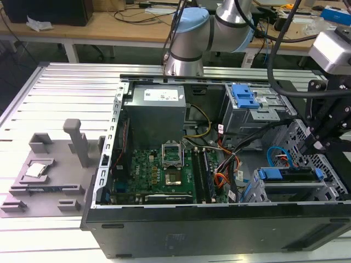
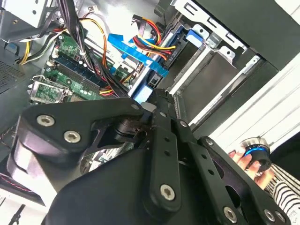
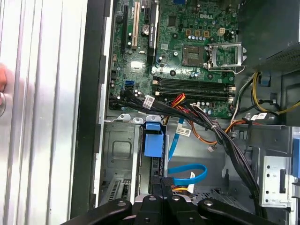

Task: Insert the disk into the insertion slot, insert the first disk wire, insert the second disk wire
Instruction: 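Insert the second disk wire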

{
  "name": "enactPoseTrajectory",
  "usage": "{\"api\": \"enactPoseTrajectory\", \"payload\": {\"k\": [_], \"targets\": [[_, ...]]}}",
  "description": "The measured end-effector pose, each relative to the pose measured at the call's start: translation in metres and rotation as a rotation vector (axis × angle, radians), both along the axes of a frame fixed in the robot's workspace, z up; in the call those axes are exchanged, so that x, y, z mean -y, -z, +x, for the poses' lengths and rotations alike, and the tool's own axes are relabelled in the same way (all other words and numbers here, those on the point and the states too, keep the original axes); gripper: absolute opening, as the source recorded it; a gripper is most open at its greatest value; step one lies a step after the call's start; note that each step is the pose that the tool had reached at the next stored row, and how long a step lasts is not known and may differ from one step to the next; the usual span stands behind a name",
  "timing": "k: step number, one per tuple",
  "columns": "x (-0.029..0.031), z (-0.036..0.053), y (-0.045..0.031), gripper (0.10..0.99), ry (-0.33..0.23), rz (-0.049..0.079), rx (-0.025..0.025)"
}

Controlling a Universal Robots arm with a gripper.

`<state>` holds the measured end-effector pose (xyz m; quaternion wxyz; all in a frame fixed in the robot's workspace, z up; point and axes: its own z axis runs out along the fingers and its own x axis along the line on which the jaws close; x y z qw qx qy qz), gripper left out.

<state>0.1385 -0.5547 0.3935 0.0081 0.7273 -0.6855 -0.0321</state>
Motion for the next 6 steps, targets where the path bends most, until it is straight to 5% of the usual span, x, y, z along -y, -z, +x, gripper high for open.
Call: {"api": "enactPoseTrajectory", "payload": {"k": [6], "targets": [[0.0, 0.0, 0.0, 0.106, 0.0, 0.001, 0.0]]}}
